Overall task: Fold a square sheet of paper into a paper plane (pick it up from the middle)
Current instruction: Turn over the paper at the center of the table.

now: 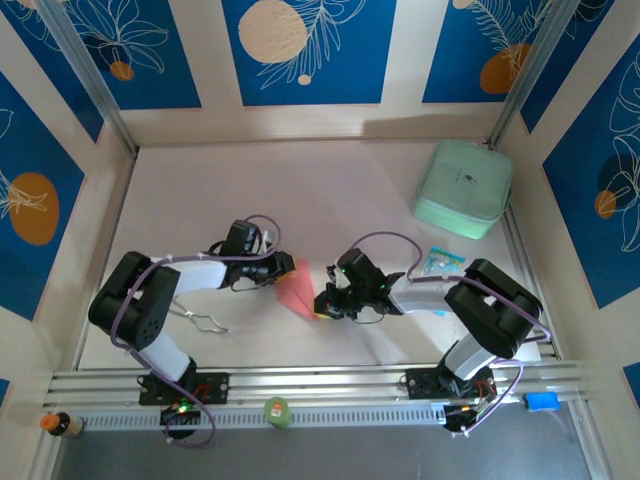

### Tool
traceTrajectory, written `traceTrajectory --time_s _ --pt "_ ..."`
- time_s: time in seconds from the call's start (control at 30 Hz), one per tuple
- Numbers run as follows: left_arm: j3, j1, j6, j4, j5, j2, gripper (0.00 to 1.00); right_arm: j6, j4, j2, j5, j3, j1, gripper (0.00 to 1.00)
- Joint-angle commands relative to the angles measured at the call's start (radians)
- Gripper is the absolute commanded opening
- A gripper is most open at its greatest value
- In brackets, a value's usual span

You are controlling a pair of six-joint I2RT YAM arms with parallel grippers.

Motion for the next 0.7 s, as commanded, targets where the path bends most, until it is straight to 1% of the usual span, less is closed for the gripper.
traceTrajectory --time_s 0.0,0.33,0.67 --pt "0.023 0.009 0.027 -0.052 -0.028 -0.043 0.31 -0.033 -0.061 -0.029 0.026 0.003 0.006 0.02" --pt "0.017 0.009 0.063 -0.119 -0.106 -0.139 0.34 -0.082 -0.172 -0.077 0.123 0.028 0.02 0.01" --pt "-0.003 0.009 0.076 -0.139 -0.163 -0.24 0.36 -0.142 -0.286 -0.136 0.232 0.062 0.026 0.01"
